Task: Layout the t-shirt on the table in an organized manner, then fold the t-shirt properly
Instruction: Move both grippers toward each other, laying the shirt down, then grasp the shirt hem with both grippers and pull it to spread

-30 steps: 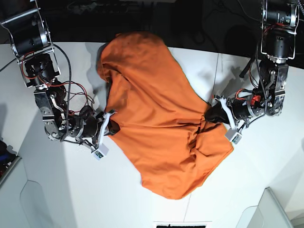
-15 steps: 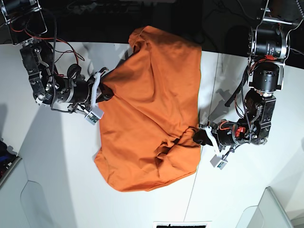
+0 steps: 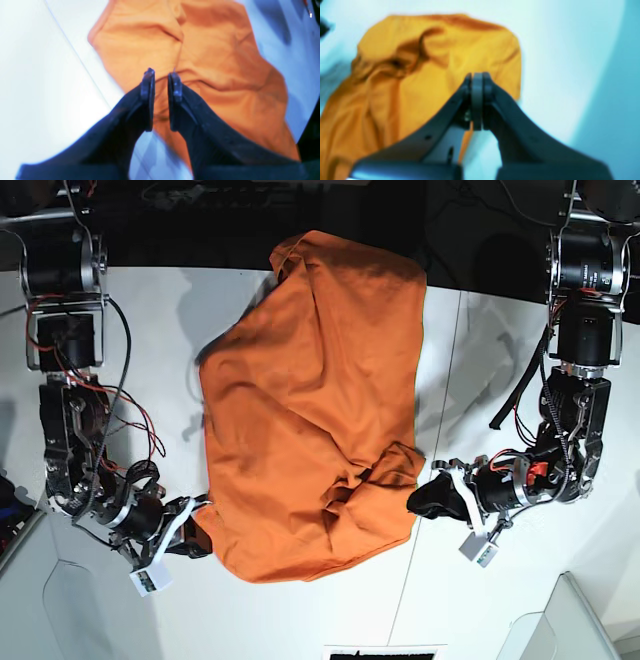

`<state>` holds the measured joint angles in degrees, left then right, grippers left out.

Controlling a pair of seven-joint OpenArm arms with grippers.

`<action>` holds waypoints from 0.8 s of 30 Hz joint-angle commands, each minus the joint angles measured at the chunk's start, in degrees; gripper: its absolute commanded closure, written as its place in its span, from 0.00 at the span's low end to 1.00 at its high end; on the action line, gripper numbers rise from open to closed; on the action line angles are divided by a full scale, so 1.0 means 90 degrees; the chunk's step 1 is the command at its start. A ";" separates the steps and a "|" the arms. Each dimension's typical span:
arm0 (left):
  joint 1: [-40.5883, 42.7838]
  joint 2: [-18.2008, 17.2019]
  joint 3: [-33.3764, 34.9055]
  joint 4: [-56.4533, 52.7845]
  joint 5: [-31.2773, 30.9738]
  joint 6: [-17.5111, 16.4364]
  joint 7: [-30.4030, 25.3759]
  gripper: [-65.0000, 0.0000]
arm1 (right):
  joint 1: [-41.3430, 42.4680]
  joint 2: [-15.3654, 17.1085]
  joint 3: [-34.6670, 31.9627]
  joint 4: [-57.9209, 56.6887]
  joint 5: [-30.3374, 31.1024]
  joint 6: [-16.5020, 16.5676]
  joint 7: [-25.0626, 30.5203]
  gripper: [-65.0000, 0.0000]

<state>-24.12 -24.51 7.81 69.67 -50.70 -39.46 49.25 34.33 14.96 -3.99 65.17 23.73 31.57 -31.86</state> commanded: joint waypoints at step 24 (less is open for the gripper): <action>0.1304 0.0236 -0.0036 0.0017 0.1749 0.0172 -0.0687 0.81 | 0.0483 -0.1326 -0.2647 -0.2827 -0.1494 -0.0061 0.0476 1.00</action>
<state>-11.46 -21.61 7.79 69.60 -36.95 -39.05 42.11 38.57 2.55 -27.66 39.81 12.62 31.24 -23.38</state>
